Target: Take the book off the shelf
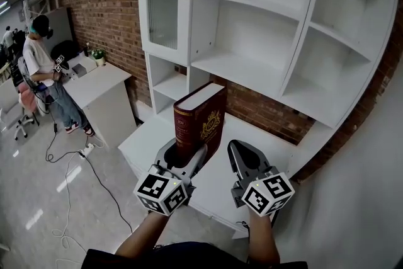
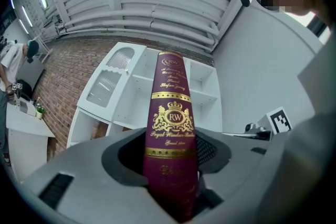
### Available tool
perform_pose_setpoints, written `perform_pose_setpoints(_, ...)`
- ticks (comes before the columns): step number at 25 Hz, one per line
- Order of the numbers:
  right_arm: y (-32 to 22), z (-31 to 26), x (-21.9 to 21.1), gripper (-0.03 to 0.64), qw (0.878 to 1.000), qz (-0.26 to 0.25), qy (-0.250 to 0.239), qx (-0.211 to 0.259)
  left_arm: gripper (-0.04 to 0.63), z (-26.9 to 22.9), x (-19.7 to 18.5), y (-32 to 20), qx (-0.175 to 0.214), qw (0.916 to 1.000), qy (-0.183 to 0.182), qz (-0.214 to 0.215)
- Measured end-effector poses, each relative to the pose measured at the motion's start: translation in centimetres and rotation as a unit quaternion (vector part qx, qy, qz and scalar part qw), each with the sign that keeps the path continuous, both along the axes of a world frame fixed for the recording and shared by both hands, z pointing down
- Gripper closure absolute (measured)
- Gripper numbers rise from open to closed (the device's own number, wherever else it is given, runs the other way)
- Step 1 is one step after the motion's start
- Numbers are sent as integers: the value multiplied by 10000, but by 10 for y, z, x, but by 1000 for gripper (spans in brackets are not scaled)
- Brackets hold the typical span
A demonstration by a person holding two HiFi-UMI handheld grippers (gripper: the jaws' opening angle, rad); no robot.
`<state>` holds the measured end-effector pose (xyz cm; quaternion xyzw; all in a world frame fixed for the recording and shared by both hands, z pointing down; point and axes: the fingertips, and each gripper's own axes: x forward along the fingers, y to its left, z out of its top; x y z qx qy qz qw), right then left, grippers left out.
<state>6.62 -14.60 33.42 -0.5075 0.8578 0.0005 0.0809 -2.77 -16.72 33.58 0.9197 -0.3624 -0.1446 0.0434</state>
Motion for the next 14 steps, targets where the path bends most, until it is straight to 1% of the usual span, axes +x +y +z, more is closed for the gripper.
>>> perform_pose_setpoints(6, 4, -3, -13, 597, 10000, 19, -14, 59, 360, -3, -11, 6, 62, 10000, -39, 48)
perform_pose_setpoints(14, 7, -5, -19, 597, 10000, 3, 3, 56, 360, -5, -15, 11, 72, 9999, -123, 58)
